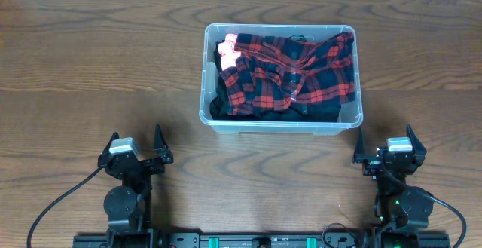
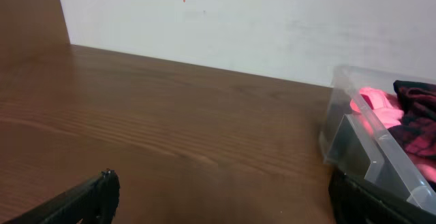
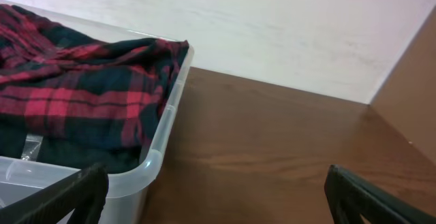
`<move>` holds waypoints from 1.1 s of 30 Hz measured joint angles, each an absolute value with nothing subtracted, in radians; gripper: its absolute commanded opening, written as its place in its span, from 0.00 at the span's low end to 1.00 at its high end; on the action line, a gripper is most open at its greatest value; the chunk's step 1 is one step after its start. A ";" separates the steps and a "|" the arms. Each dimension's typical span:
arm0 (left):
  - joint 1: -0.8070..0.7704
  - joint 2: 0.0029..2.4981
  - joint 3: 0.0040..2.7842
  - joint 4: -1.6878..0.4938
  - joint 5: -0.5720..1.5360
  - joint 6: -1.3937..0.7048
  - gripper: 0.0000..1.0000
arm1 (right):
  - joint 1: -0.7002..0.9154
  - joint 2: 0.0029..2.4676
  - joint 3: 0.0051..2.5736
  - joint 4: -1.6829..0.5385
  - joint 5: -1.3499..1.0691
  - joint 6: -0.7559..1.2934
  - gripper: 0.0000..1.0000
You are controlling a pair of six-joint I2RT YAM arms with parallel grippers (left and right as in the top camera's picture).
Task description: Pack container
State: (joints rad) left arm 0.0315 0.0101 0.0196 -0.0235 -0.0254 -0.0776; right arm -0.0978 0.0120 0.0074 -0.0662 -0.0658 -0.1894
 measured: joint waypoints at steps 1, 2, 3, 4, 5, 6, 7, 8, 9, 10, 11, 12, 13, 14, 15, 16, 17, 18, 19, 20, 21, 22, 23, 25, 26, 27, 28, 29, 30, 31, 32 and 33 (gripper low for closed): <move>0.031 0.010 0.020 -0.023 -0.025 -0.078 0.98 | -0.098 0.012 0.007 -0.066 -0.066 -0.189 0.99; 0.031 0.010 0.020 -0.023 -0.025 -0.078 0.98 | -0.098 0.012 0.007 -0.066 -0.066 -0.189 0.99; 0.031 0.010 0.020 -0.023 -0.025 -0.078 0.98 | -0.098 0.012 0.007 -0.066 -0.066 -0.189 0.99; 0.031 0.010 0.020 -0.024 -0.025 -0.078 0.98 | -0.098 0.012 0.007 -0.066 -0.066 -0.189 0.99; 0.031 0.010 0.020 -0.023 -0.025 -0.078 0.98 | -0.098 0.012 0.007 -0.066 -0.066 -0.189 0.99; 0.031 0.010 0.020 -0.024 -0.025 -0.078 0.98 | -0.098 0.012 0.007 -0.066 -0.066 -0.189 0.99; 0.031 0.010 0.020 -0.023 -0.025 -0.078 0.98 | -0.098 0.012 0.007 -0.066 -0.066 -0.189 0.99; 0.031 0.010 0.020 -0.023 -0.025 -0.078 0.98 | -0.098 0.012 0.007 -0.066 -0.066 -0.189 0.99; 0.031 0.010 0.020 -0.023 -0.025 -0.077 0.98 | -0.098 0.012 0.007 -0.066 -0.066 -0.189 0.99; 0.031 0.010 0.020 -0.024 -0.025 -0.078 0.98 | -0.098 0.012 0.007 -0.066 -0.066 -0.189 0.99; 0.031 0.010 0.020 -0.024 -0.025 -0.077 0.98 | -0.098 0.012 0.007 -0.066 -0.066 -0.189 0.99; 0.031 0.010 0.020 -0.023 -0.025 -0.078 0.98 | -0.098 0.012 0.007 -0.066 -0.066 -0.189 0.99; 0.031 0.010 0.020 -0.023 -0.025 -0.078 0.98 | -0.098 0.012 0.007 -0.066 -0.066 -0.189 0.99; 0.031 0.010 0.020 -0.023 -0.025 -0.078 0.98 | -0.098 0.012 0.007 -0.066 -0.066 -0.189 0.99; 0.031 0.010 0.020 -0.023 -0.025 -0.077 0.98 | -0.098 0.012 0.007 -0.066 -0.066 -0.189 0.99; 0.031 0.010 0.020 -0.023 -0.025 -0.078 0.98 | -0.098 0.012 0.007 -0.066 -0.066 -0.189 0.99; 0.030 0.010 0.020 -0.023 -0.025 -0.078 0.98 | -0.098 0.012 0.007 -0.066 -0.066 -0.189 0.99; 0.027 0.010 0.020 -0.023 -0.025 -0.078 0.98 | -0.098 0.012 0.007 -0.066 -0.066 -0.189 0.99; 0.023 0.010 0.020 -0.024 -0.025 -0.078 0.98 | -0.098 0.012 0.007 -0.066 -0.066 -0.189 0.99; 0.020 0.010 0.020 -0.023 -0.025 -0.078 0.98 | -0.098 0.012 0.007 -0.066 -0.066 -0.189 0.99; 0.017 0.010 0.020 -0.024 -0.025 -0.078 0.98 | -0.098 0.012 0.007 -0.066 -0.066 -0.189 0.99; 0.015 0.010 0.020 -0.023 -0.025 -0.078 0.98 | -0.098 0.012 0.007 -0.066 -0.066 -0.189 0.99; 0.015 0.010 0.020 -0.024 -0.025 -0.078 0.98 | -0.098 0.012 0.007 -0.066 -0.066 -0.189 0.99; 0.015 0.010 0.020 -0.023 -0.025 -0.078 0.98 | -0.098 0.012 0.007 -0.066 -0.066 -0.189 0.99; 0.015 0.010 0.020 -0.024 -0.025 -0.078 0.98 | -0.098 0.012 0.007 -0.066 -0.066 -0.189 0.99; 0.015 0.010 0.020 -0.023 -0.025 -0.078 0.98 | -0.098 0.012 0.007 -0.066 -0.066 -0.189 0.99; 0.015 0.010 0.020 -0.024 -0.025 -0.077 0.98 | -0.098 0.012 0.007 -0.066 -0.066 -0.189 0.99; 0.015 0.010 0.020 -0.023 -0.025 -0.078 0.98 | -0.098 0.012 0.007 -0.066 -0.066 -0.189 0.99; 0.015 0.010 0.020 -0.024 -0.025 -0.078 0.98 | -0.098 0.012 0.007 -0.066 -0.066 -0.189 0.99; 0.015 0.010 0.020 -0.023 -0.025 -0.078 0.98 | -0.098 0.012 0.007 -0.066 -0.066 -0.189 0.99; 0.015 0.010 0.020 -0.024 -0.025 -0.078 0.98 | -0.098 0.012 0.007 -0.066 -0.066 -0.189 0.99; 0.015 0.010 0.020 -0.023 -0.025 -0.078 0.98 | -0.098 0.012 0.007 -0.066 -0.066 -0.189 0.99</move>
